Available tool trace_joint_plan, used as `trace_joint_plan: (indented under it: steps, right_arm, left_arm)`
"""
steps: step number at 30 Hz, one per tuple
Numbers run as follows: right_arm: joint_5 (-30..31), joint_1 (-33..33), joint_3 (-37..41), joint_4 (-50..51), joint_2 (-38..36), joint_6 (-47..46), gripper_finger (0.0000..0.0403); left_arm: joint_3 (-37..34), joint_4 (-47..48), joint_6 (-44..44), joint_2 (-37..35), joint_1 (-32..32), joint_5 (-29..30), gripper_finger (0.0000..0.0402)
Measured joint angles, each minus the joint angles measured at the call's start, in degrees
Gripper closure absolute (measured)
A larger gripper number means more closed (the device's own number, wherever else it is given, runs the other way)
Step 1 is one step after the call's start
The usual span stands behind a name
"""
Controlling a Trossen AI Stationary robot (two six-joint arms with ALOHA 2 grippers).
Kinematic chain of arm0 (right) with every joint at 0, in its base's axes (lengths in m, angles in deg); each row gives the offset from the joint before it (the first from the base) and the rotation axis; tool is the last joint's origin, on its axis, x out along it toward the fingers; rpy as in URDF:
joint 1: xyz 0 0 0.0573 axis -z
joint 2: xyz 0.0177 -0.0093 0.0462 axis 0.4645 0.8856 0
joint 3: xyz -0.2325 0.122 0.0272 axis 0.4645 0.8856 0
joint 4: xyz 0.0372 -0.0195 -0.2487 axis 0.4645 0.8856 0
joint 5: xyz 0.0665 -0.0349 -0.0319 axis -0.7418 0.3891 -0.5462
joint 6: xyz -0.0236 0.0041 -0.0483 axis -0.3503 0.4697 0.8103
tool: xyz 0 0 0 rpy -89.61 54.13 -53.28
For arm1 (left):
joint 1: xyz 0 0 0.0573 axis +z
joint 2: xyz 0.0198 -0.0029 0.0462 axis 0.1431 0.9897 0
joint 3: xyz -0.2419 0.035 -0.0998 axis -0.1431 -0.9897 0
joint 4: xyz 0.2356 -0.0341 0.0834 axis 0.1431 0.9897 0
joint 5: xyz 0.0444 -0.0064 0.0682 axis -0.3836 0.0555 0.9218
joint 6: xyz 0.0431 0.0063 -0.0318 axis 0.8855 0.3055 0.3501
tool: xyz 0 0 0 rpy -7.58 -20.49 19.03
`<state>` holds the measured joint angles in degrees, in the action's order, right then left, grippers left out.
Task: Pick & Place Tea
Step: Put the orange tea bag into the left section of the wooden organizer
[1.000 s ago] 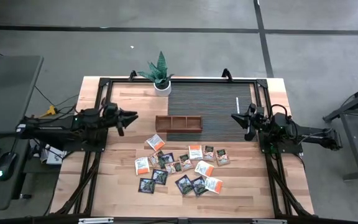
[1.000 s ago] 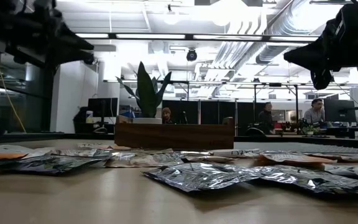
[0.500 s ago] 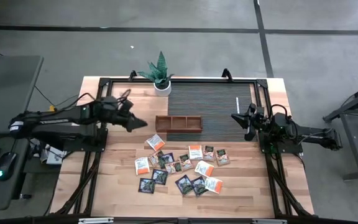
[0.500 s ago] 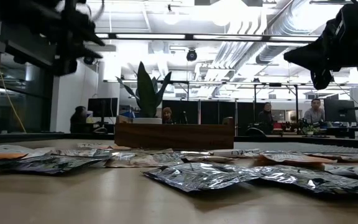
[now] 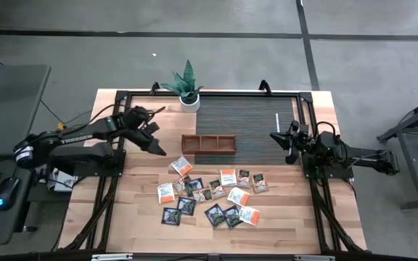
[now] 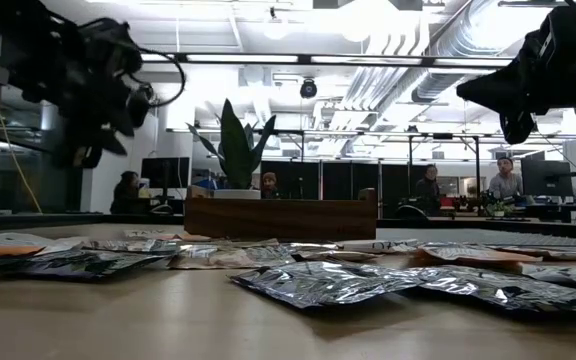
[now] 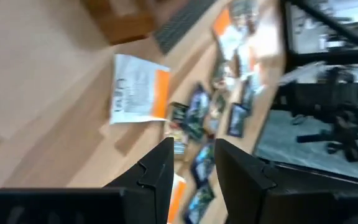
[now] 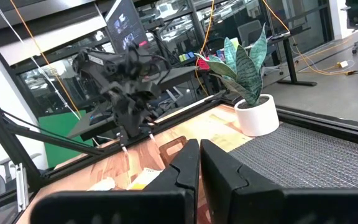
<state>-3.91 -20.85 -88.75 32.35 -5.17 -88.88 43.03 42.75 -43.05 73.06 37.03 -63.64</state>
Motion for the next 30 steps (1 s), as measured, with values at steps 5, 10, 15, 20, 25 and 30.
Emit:
trace_joint_plan:
  steps: [5, 10, 15, 20, 25, 30]
  right_arm:
    - [0.01, 0.00, -0.02, 0.00, -0.01, 0.00, 0.0391]
    - [0.01, 0.01, 0.00, 0.00, 0.01, 0.00, 0.0391]
    - [0.00, 0.00, 0.00, 0.00, 0.01, 0.00, 0.0391]
    - [-0.01, 0.02, -0.02, 0.00, 0.01, 0.00, 0.0391]
    - [0.00, 0.01, 0.00, 0.00, 0.01, 0.00, 0.0391]
    - [0.01, 0.00, -0.02, 0.00, -0.01, 0.00, 0.0391]
  left_arm:
    - [0.07, -1.54, -0.88, 6.50, -2.84, 8.31, 0.0286]
    - [0.02, -5.47, -2.32, 13.17, -6.23, 10.30, 0.0286]
    - [0.04, -10.11, -5.23, 18.67, -9.32, 12.24, 0.0287]
    - [0.09, -13.48, -7.71, 22.20, -11.61, 13.97, 0.0287]
    - [0.56, -13.92, -7.89, 24.44, -13.74, 18.34, 0.0287]
    - [0.61, -13.86, -7.74, 24.47, -15.11, 22.47, 0.0286]
